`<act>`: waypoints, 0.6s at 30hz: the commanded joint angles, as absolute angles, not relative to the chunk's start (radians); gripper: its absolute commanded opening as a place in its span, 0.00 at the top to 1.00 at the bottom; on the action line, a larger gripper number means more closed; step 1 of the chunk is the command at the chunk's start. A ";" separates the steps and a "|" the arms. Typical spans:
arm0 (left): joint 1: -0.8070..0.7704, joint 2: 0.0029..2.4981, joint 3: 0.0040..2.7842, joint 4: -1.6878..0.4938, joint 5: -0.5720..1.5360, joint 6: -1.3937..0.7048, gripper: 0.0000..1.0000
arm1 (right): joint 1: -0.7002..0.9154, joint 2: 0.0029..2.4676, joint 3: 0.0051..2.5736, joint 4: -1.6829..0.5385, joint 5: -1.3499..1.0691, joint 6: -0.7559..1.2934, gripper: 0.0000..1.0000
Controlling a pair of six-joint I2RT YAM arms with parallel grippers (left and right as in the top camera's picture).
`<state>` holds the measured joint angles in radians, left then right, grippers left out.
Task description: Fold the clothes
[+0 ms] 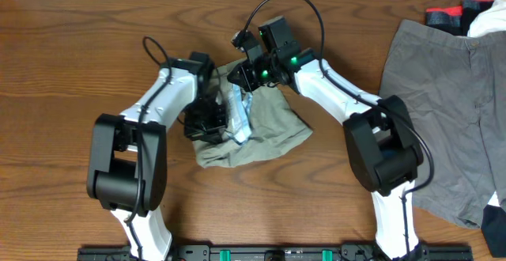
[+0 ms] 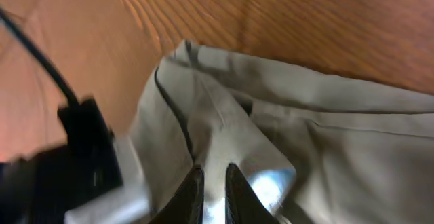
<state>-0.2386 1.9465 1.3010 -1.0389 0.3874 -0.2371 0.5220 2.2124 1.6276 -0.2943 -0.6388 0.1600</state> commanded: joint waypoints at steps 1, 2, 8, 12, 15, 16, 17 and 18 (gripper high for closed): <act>-0.243 1.947 1.298 -1.036 0.400 -0.250 0.94 | 0.550 2.275 1.638 -0.265 -0.743 0.276 0.89; -0.242 1.947 1.298 -1.036 0.400 -0.250 0.94 | 0.556 2.288 1.638 -0.255 -0.764 0.292 0.89; -0.241 1.947 1.298 -1.034 0.401 -0.250 0.94 | 0.577 2.385 1.638 -0.238 -0.749 0.479 0.90; -0.251 1.946 1.298 -1.039 0.461 -0.252 0.94 | 0.556 2.446 1.638 -0.228 -0.734 0.637 0.91; -0.289 1.946 1.298 -1.056 0.468 -0.252 0.94 | 0.545 2.477 1.638 -0.228 -0.758 0.667 0.91; -0.305 1.946 1.298 -1.063 0.468 -0.252 0.94 | 0.543 2.488 1.638 -0.227 -0.771 0.676 0.91; -0.330 1.946 1.298 -1.069 0.468 -0.252 0.94 | 0.543 2.494 1.638 -0.228 -0.780 0.684 0.91; -0.347 1.946 1.297 -1.070 0.467 -0.248 0.94 | 0.543 2.499 1.638 -0.228 -0.780 0.684 0.91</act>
<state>-0.2909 1.9465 1.3010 -1.0534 0.4324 -0.2405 0.5529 2.4157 1.6531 -0.2115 -0.8066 0.6098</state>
